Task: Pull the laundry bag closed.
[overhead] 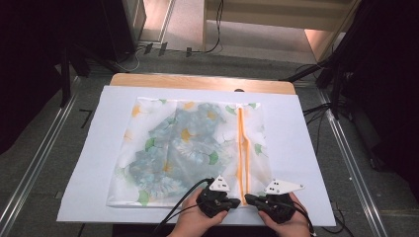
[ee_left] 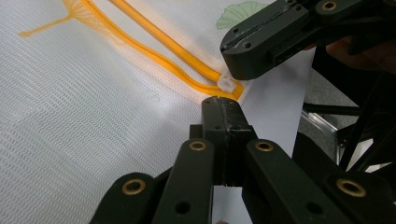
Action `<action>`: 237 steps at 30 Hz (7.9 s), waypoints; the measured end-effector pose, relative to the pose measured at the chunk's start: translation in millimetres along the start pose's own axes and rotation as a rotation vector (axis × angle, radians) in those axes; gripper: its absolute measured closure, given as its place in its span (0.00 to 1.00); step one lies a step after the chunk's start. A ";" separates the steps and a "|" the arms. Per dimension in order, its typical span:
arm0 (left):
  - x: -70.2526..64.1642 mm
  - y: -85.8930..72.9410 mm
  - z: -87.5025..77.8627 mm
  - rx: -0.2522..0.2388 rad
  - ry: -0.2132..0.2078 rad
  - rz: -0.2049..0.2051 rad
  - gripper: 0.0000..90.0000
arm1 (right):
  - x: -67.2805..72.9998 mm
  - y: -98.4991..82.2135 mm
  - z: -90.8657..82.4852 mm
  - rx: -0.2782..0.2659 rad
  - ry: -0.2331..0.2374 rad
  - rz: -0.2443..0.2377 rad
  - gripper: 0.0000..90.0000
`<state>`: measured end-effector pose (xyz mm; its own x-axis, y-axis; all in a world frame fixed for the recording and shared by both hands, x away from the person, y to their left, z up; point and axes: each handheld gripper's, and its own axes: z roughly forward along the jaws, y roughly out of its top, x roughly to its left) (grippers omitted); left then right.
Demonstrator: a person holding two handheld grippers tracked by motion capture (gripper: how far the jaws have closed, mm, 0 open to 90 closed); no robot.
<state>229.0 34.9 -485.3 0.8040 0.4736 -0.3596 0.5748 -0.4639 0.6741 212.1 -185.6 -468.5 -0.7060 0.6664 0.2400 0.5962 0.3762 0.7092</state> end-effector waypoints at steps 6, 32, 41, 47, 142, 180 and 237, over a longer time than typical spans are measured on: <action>-2.1 -0.1 0.2 -0.014 -0.011 0.016 1.00 | -3.0 -2.2 4.3 0.031 0.028 0.020 1.00; -7.6 -0.2 4.6 0.034 -0.044 0.069 1.00 | -6.0 2.9 5.4 0.019 -0.013 0.045 1.00; -9.1 -1.9 -6.7 -0.093 -0.078 0.094 1.00 | -16.1 1.1 -2.8 -0.023 0.030 0.085 1.00; -2.4 2.1 -7.6 -0.134 0.023 0.006 1.00 | -10.2 0.5 0.1 0.008 0.062 0.062 1.00; -6.4 2.4 5.4 -0.003 0.019 0.060 1.00 | -75.3 118.2 40.1 -0.073 -0.146 0.029 1.00; -5.4 3.0 5.4 0.002 0.013 0.052 1.00 | -132.1 174.4 67.8 -0.107 -0.191 0.155 1.00; -2.0 3.9 5.8 0.007 -0.008 0.022 1.00 | -186.0 245.9 110.1 -0.096 -0.284 0.284 1.00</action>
<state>230.5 27.8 -485.7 0.8178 0.4572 -0.3495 0.5577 -0.4795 0.6776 532.2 -146.1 -411.7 -0.3773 0.8912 0.2520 0.7041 0.0993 0.7032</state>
